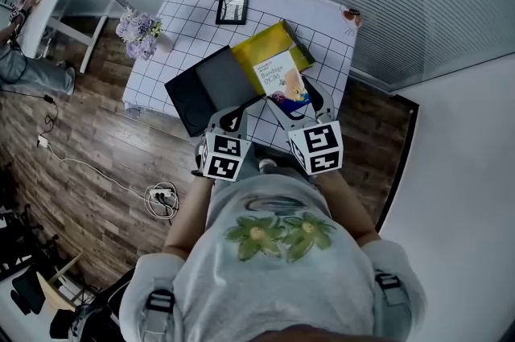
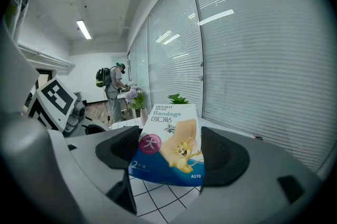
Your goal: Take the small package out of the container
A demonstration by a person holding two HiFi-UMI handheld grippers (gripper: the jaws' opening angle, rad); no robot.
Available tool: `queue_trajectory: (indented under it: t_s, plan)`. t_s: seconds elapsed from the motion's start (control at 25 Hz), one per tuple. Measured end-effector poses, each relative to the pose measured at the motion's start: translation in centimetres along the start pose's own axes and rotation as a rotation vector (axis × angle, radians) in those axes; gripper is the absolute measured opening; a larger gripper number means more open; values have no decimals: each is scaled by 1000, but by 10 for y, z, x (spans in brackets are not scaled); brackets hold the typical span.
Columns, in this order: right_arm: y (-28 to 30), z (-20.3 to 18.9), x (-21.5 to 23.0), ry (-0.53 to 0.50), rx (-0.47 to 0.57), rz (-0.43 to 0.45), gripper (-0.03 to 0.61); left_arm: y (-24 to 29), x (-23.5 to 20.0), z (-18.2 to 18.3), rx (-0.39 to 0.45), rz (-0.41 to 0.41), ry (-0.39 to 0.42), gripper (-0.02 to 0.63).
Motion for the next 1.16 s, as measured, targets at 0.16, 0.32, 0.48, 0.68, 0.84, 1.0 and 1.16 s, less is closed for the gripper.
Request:
queue_trajectory:
  t_s: [0.16,0.32,0.48,0.68,0.84,1.0,1.16]
  plan:
    - [-11,-2,-6,-12,13,12,365,-7,9,-3,2,7,-7,6]
    - [-23,-5,-14,-40,41,26,365,-15,20,-8,5,10,-13,6]
    - [-33,-7,-21,-54,57,29,365,-22,29,-15,3,12,-18,6]
    - [-43,-10,-26,-77,67,29,365,-29,37,-18,9,16,-21,6]
    - [-49,-13,-27,-82,74,32,365,-31,42,-17,11,20,-22,6]
    - [-54,-13,-28,-77,68,35,365,-34,46,-17,10,19,-22,6]
    - [-59,-13,-28,-84,79,35,365,-36,51,-17,7,15,-22,6]
Point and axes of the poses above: the fingertips, and each gripper's own axes: y forward along the fingers, x to its right, z out of its top, the point moved 7 cm from there along -y, backward along the fingers, and after that the axes turned 15 degrees about y, right-handed, at the moved point
